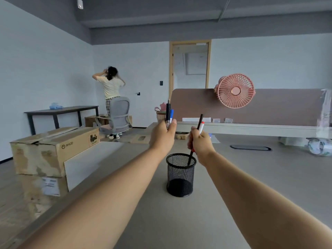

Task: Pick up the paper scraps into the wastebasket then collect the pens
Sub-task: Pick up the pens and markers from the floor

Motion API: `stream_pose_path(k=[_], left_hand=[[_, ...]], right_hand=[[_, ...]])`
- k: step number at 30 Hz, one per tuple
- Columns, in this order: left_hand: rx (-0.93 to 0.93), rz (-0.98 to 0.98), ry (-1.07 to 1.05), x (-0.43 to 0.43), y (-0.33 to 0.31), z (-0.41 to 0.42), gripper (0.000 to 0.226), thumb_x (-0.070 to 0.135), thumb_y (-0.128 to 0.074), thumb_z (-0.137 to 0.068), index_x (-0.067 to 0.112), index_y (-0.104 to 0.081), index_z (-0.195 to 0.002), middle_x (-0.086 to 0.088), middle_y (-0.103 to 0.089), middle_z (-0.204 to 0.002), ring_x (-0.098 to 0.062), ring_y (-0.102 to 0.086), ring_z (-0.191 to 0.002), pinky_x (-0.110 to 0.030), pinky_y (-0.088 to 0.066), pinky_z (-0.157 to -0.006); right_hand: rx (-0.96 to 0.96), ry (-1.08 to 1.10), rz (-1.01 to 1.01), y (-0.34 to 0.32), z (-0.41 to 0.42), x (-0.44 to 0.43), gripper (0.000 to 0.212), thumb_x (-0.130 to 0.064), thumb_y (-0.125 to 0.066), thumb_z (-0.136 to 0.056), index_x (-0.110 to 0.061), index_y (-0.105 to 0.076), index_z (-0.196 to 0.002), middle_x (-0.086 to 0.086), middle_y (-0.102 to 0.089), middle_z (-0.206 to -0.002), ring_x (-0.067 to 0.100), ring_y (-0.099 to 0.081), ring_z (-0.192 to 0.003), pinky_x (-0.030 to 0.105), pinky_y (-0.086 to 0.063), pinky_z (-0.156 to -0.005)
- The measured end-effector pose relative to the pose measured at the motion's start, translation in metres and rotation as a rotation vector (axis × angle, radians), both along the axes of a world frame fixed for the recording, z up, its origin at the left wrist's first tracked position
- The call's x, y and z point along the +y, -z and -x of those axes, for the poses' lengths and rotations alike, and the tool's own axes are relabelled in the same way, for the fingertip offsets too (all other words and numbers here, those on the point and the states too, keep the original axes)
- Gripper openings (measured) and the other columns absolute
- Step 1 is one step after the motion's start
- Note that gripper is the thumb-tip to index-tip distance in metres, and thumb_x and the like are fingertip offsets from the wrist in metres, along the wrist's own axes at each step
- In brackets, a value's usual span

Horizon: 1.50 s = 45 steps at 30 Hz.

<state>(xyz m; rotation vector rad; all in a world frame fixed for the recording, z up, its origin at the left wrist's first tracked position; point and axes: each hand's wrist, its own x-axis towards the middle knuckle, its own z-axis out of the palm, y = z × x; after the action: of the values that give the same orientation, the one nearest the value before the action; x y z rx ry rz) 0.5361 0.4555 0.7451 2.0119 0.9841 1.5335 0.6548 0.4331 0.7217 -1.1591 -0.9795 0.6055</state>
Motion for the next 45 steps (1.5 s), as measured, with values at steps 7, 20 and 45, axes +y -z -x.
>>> stream_pose_path(k=[7, 20, 45], left_hand=[[-0.003, 0.061, 0.094, 0.015, 0.01, -0.011, 0.034, 0.03, -0.041, -0.096, 0.012, -0.044, -0.067, 0.002, -0.046, -0.051, 0.004, -0.047, -0.036, -0.008, -0.035, -0.042], [0.15, 0.273, 0.297, 0.025, 0.038, -0.02, 0.024, 0.027, -0.045, -0.095, 0.021, -0.053, -0.073, 0.002, -0.053, -0.062, -0.015, -0.053, -0.066, -0.031, -0.042, -0.073], [0.368, 0.243, 0.28, 0.022, 0.032, -0.017, 0.007, 0.022, -0.055, -0.09, 0.015, -0.057, -0.091, 0.002, -0.067, -0.09, -0.014, -0.06, -0.086, -0.028, -0.045, -0.077]], right_hand=[[-0.256, -0.006, 0.291, 0.026, -0.009, 0.013, 0.027, -0.024, -0.043, -0.094, -0.018, -0.063, -0.076, 0.004, -0.063, -0.102, 0.019, -0.052, -0.092, 0.031, -0.037, -0.079], [-0.236, -0.004, 0.297, 0.03, -0.042, -0.012, 0.044, -0.044, -0.035, -0.096, -0.01, -0.059, -0.107, 0.007, -0.064, -0.104, 0.018, -0.056, -0.09, 0.027, -0.04, -0.071], [-0.324, 0.149, 0.359, 0.056, -0.056, -0.024, 0.02, -0.01, -0.041, -0.09, -0.007, -0.06, -0.096, 0.01, -0.065, -0.091, 0.022, -0.055, -0.081, 0.03, -0.043, -0.073]])
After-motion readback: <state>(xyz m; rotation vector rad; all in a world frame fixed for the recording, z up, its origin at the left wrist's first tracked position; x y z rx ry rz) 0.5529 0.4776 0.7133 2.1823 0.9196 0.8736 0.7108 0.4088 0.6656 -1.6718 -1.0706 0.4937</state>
